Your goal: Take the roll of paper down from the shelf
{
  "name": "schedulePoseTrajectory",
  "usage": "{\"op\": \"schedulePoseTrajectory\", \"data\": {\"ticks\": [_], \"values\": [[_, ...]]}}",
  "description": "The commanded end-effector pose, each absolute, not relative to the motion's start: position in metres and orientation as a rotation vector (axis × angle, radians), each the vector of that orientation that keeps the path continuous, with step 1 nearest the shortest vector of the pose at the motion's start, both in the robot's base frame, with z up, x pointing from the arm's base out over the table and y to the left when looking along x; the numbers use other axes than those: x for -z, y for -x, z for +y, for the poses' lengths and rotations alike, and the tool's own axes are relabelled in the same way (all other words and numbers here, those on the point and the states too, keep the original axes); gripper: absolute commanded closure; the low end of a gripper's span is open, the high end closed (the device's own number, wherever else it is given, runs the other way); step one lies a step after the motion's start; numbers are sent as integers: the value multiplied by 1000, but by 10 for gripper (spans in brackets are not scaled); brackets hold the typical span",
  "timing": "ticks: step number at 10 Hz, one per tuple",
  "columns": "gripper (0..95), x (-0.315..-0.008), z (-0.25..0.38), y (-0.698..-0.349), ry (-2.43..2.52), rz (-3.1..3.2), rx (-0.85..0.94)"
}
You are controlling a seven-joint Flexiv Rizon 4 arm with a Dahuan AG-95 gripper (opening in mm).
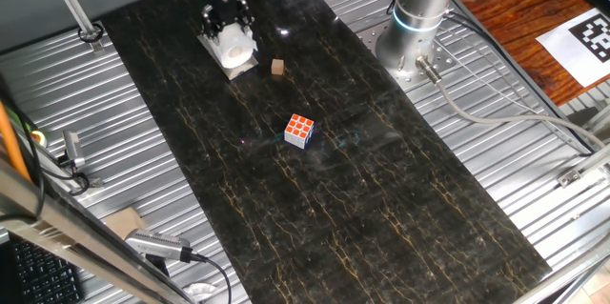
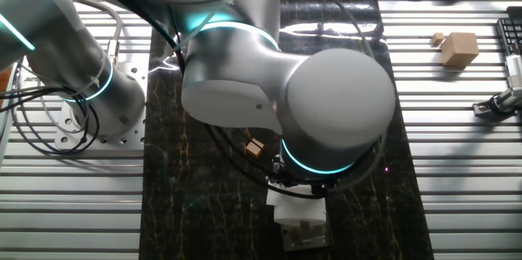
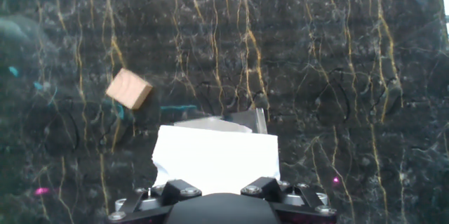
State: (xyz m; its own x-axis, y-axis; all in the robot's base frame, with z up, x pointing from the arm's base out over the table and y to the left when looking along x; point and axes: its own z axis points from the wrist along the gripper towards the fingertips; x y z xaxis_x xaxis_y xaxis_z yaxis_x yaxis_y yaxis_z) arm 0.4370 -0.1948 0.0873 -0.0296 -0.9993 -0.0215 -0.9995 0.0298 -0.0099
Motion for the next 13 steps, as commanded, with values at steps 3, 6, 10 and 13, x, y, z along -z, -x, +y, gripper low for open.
{"op": "schedulePoseTrajectory", "data": {"ticks": [3,6,10,13], "values": [[950,-92,-181,-440,2150,2267,-8],[950,-91,-166,-439,2101,2309,-11],[950,-97,-138,-444,2027,2386,-13],[950,-101,-117,-450,1963,2442,-19]]}}
